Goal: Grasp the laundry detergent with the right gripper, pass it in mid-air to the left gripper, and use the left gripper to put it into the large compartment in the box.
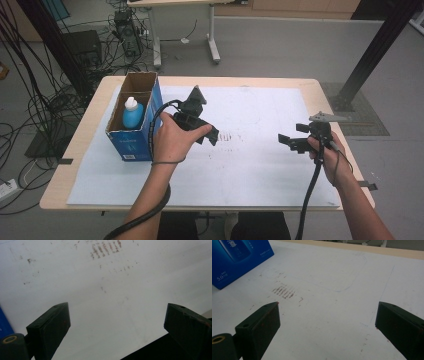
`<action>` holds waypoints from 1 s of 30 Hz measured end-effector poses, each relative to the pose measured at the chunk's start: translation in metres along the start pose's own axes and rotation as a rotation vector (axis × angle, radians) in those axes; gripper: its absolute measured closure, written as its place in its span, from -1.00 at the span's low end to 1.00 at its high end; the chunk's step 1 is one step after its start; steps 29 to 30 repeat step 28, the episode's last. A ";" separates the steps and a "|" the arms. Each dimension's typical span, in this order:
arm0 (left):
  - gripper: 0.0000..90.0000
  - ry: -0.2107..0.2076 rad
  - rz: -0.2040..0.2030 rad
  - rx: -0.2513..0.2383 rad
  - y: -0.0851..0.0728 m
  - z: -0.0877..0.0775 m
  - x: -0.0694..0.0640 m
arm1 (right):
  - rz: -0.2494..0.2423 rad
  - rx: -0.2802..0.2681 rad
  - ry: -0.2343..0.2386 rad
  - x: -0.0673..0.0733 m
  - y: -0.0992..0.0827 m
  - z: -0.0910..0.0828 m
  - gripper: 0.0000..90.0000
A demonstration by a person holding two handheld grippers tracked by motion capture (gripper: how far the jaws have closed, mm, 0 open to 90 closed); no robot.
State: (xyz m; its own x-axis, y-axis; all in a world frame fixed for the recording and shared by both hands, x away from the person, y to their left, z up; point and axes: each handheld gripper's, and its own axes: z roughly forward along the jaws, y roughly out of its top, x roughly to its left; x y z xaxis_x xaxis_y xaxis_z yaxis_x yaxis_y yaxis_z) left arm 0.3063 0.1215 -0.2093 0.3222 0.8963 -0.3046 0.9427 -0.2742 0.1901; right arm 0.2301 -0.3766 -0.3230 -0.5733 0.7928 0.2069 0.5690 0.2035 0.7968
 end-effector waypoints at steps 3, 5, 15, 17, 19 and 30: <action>-0.84 -0.003 0.009 0.003 -0.002 0.007 -0.002 | -0.006 0.005 -0.001 0.002 0.004 0.000 -0.88; -0.84 -0.025 0.002 0.002 -0.003 0.015 -0.001 | -0.006 0.003 0.001 0.002 0.006 0.000 -0.88; -0.83 -0.054 -0.014 0.023 -0.002 0.032 0.007 | -0.014 -0.001 -0.004 0.004 0.007 0.000 -0.89; -0.83 -0.062 -0.018 0.023 -0.002 0.033 0.009 | -0.017 -0.003 -0.006 0.004 0.007 0.001 -0.89; -0.83 -0.062 -0.017 0.019 -0.003 0.033 0.009 | -0.015 -0.002 -0.007 0.004 0.007 0.001 -0.90; -0.84 -0.071 -0.013 0.030 -0.005 0.038 0.008 | -0.017 -0.009 -0.011 0.006 0.007 0.002 -0.91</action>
